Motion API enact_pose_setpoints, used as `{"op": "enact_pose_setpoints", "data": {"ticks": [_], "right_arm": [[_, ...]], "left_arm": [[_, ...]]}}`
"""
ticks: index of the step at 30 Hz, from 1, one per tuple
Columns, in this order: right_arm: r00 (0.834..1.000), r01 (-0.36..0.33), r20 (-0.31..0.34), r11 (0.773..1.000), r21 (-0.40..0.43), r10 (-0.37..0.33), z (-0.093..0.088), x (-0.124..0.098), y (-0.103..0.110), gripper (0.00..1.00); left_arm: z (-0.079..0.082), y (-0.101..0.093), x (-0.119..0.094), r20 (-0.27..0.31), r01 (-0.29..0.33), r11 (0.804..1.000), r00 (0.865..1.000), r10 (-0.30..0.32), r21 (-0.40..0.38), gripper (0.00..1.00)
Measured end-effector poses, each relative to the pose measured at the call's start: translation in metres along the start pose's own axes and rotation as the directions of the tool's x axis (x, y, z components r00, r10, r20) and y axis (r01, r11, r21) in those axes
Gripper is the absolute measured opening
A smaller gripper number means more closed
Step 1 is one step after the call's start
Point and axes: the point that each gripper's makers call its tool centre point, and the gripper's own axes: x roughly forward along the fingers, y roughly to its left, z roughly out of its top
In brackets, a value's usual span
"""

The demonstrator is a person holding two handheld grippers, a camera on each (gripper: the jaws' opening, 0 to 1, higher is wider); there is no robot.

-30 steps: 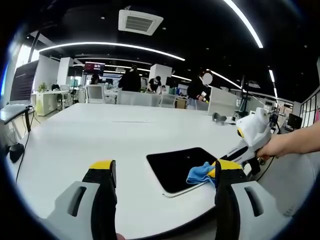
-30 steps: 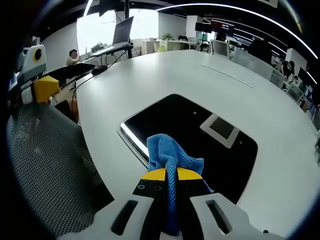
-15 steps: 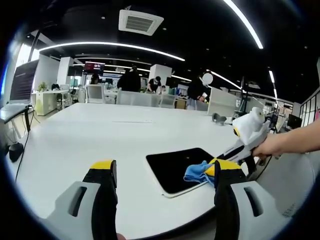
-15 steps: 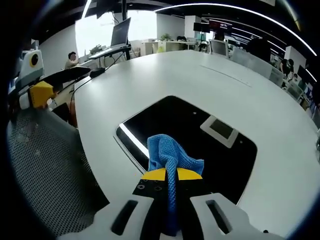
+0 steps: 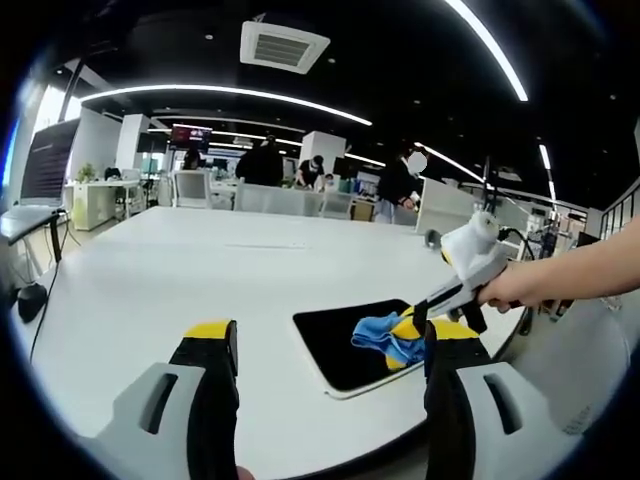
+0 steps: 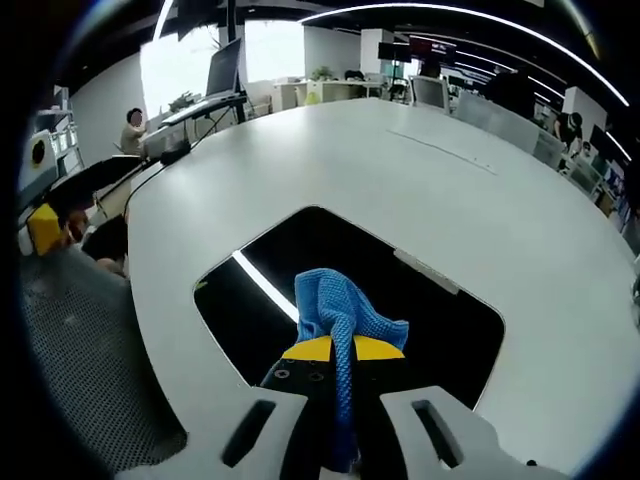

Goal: Wipe the mirror surface with the cleaning cloth until all visible marks leave the cleaned area.

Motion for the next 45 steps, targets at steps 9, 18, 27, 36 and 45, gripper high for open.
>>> {"op": "enact_pose_setpoints", "data": {"ticks": [9,18,27,36,45], "right_arm": [[1.0,0.03,-0.004,0.999,-0.025,-0.03,0.013,0.013,-0.016,0.0],[0.999,0.032,-0.023,0.999,-0.035,-0.033,0.023,0.022,-0.03,0.0],[0.999,0.037,-0.037,0.998,-0.053,-0.039,0.031,0.031,-0.043,0.0],[0.997,0.053,-0.046,0.997,-0.063,-0.056,0.035,0.036,-0.05,0.0],[0.997,0.059,-0.046,0.996,-0.072,-0.062,0.036,0.037,-0.05,0.0]], "left_arm": [[0.001,-0.002,0.0,-0.001,0.001,1.0,1.0,-0.001,0.004,0.73],[0.002,-0.002,0.0,0.0,0.0,1.0,1.0,0.0,0.005,0.73],[0.003,0.001,0.001,0.013,-0.01,1.0,1.0,0.009,0.007,0.74],[0.005,0.001,0.001,0.026,-0.016,1.0,1.0,0.015,0.006,0.76],[0.005,0.001,0.001,0.029,-0.01,1.0,1.0,0.01,0.0,0.76]]}}
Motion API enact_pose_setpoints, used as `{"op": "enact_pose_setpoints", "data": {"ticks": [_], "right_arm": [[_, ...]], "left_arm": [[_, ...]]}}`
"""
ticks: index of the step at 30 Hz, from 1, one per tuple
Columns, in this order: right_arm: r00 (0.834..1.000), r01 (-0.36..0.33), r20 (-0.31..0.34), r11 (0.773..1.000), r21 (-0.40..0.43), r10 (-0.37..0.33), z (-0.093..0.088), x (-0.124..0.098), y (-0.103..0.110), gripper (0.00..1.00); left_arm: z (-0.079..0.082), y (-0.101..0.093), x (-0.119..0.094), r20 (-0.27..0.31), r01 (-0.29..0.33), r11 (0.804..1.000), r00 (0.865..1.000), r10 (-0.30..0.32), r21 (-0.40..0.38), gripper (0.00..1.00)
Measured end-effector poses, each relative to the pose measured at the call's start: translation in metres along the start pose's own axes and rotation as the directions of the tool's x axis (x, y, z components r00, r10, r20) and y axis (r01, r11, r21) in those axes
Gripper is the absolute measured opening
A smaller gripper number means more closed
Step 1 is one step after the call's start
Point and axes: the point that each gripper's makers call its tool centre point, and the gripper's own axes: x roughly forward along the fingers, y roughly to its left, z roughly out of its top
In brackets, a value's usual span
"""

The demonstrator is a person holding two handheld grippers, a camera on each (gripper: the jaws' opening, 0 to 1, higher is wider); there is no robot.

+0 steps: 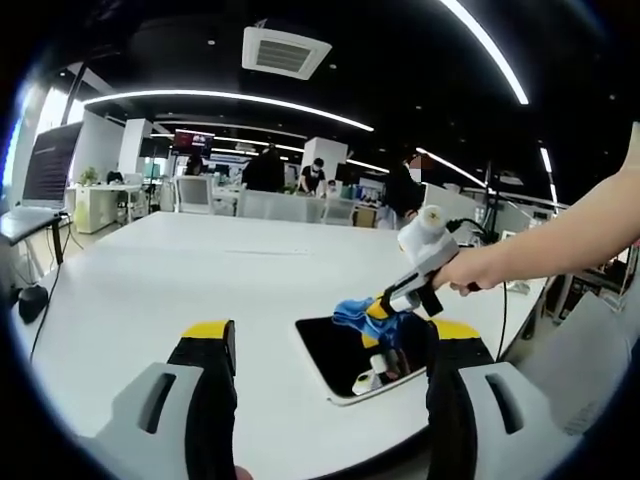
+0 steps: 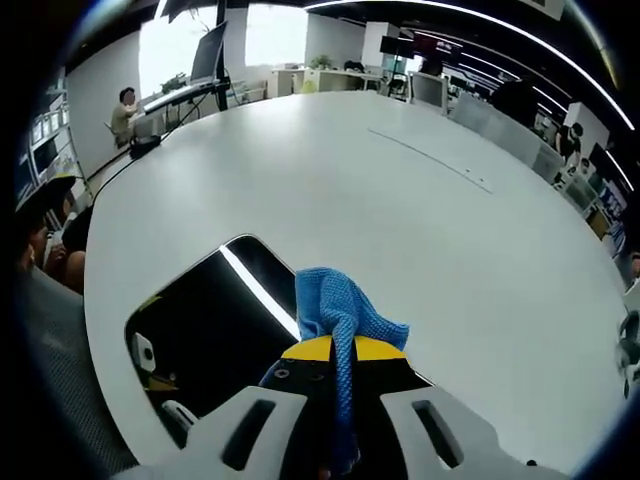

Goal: Wipe the mirror surface with the cleaning cloth until all visible marks leave the cleaned area.

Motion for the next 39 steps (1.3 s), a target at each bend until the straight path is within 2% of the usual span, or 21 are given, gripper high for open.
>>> {"op": "enact_pose_setpoints", "data": {"ticks": [15,19,24,30,39], "right_arm": [[1.0,-0.004,0.022,1.0,0.001,0.004,-0.001,-0.001,0.001,0.0],[1.0,-0.005,0.021,0.999,-0.034,0.005,-0.001,-0.001,0.001,0.0],[1.0,-0.007,0.021,1.0,-0.031,0.007,-0.001,0.0,0.0,0.0],[1.0,0.008,0.019,0.999,-0.043,-0.007,-0.005,-0.004,-0.004,0.0],[0.999,0.035,0.007,0.999,-0.016,-0.035,-0.019,-0.013,-0.02,0.0]], "left_arm": [[-0.001,0.003,0.0,0.006,-0.006,1.0,1.0,0.006,0.0,0.77],[-0.001,0.003,0.0,0.005,-0.006,1.0,1.0,0.006,-0.001,0.77],[-0.001,0.003,0.0,0.002,-0.007,1.0,1.0,0.007,-0.001,0.77],[-0.001,0.003,0.0,0.002,-0.007,1.0,1.0,0.007,-0.002,0.77],[-0.001,0.003,0.0,0.002,-0.003,1.0,1.0,0.003,-0.004,0.77]]}}
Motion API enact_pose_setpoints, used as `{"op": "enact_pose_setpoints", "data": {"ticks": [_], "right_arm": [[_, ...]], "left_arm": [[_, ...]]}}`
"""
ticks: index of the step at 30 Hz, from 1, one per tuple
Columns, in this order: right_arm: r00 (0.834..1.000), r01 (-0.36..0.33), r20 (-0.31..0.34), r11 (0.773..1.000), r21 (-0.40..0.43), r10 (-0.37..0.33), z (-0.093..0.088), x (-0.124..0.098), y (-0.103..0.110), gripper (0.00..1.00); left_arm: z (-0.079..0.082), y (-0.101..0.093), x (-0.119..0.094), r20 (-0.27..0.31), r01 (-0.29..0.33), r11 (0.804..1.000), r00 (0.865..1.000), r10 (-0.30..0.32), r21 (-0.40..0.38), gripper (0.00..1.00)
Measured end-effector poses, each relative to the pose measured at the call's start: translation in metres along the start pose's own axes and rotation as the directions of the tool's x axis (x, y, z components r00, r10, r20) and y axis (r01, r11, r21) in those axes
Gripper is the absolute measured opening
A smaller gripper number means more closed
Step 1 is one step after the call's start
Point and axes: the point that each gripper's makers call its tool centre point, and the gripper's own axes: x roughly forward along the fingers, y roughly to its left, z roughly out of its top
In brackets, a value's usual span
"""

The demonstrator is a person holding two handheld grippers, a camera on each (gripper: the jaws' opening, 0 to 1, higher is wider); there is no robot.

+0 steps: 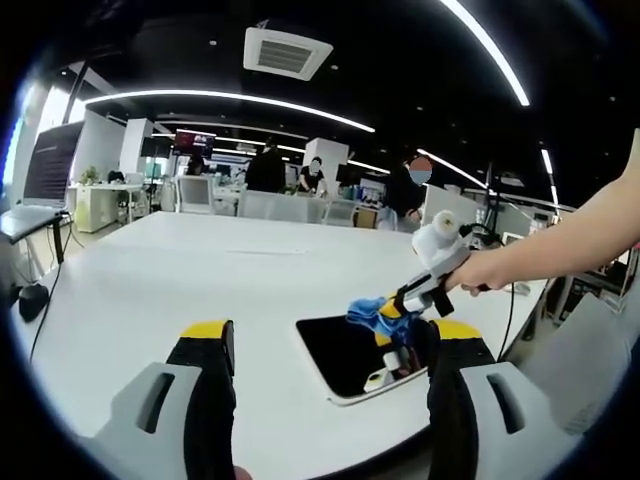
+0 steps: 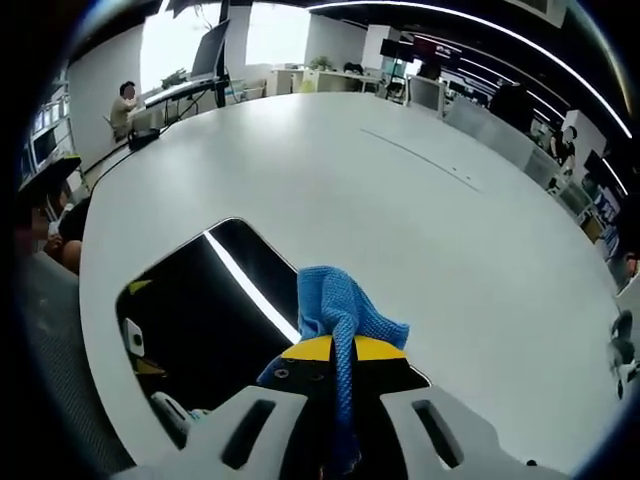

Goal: Wipe the mirror surface with the cleaning cloth until all visible marks leave the cleaned area.

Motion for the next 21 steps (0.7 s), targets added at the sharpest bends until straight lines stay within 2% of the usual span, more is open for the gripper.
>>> {"op": "enact_pose_setpoints", "data": {"ticks": [7,17,21], "right_arm": [[1.0,0.013,0.006,0.999,0.045,-0.013,-0.0085,-0.0056,-0.0086,0.0],[1.0,0.012,0.018,0.996,0.091,-0.014,-0.0075,-0.0052,-0.0069,0.0],[1.0,0.016,0.016,0.997,0.069,-0.017,-0.0071,-0.0051,-0.0072,0.0]], "left_arm": [[0.0009,-0.0007,-0.0003,0.002,0.0,1.0,1.0,0.0,0.001,0.77],[0.0013,0.0001,-0.0002,0.005,0.0,1.0,1.0,0.0,0.0,0.77],[0.0012,0.0004,-0.0003,0.006,0.001,1.0,1.0,-0.001,-0.001,0.77]]}}
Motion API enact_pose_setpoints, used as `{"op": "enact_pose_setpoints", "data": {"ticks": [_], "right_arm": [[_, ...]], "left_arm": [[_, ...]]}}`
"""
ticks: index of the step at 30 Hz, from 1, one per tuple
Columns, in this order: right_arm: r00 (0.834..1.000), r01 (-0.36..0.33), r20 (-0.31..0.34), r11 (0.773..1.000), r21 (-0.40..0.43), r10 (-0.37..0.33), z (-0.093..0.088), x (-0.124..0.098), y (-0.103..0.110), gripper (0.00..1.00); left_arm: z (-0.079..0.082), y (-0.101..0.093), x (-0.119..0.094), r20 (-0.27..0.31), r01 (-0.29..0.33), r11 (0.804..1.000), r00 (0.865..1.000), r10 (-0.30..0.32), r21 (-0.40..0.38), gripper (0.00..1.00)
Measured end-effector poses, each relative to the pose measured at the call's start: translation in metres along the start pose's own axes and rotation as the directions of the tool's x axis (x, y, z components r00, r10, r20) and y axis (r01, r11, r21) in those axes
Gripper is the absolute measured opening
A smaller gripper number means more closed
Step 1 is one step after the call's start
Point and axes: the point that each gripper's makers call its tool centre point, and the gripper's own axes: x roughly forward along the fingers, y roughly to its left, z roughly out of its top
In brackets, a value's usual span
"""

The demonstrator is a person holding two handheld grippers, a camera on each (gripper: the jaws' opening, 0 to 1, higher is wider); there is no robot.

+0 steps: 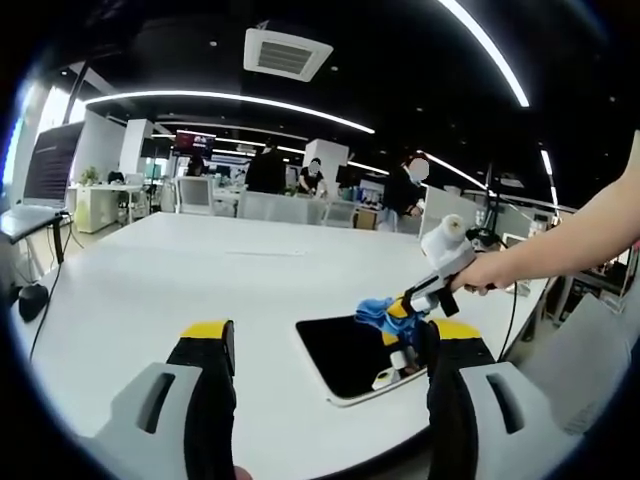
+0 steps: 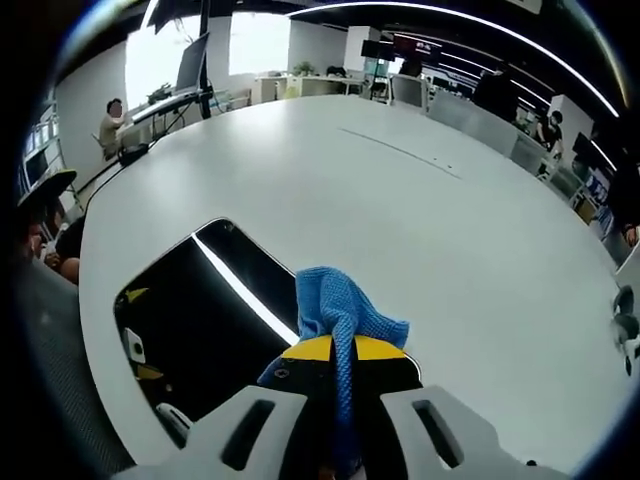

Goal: Wipe the mirror surface with the cleaning cloth until all visible marks leave the cleaned area.

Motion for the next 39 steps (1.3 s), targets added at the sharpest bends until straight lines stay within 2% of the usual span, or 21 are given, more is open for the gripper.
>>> {"op": "enact_pose_setpoints", "data": {"ticks": [7,11,17,23,39], "right_arm": [[1.0,-0.001,0.005,0.994,0.106,0.0,-0.001,-0.001,0.0,0.0],[1.0,0.0,-0.001,0.996,0.091,0.0,-0.002,-0.002,0.0,0.0],[1.0,0.002,0.016,0.994,0.111,-0.004,-0.007,-0.005,0.003,0.0],[0.999,0.002,0.042,0.993,0.118,-0.007,-0.01,-0.011,0.011,0.0],[0.999,-0.034,0.037,0.993,0.115,0.03,-0.026,-0.031,0.037,0.0]], "left_arm": [[0.0,-0.001,0.0,-0.004,0.003,1.0,1.0,-0.003,-0.001,0.75],[-0.001,-0.001,0.0,-0.007,0.001,1.0,1.0,-0.001,0.0,0.75],[-0.001,0.0,0.0,-0.006,-0.001,1.0,1.0,0.001,-0.001,0.76],[-0.002,0.0,0.0,-0.012,-0.001,1.0,1.0,0.001,-0.001,0.76],[-0.003,0.001,-0.001,-0.018,-0.01,1.0,1.0,0.01,-0.001,0.76]]}}
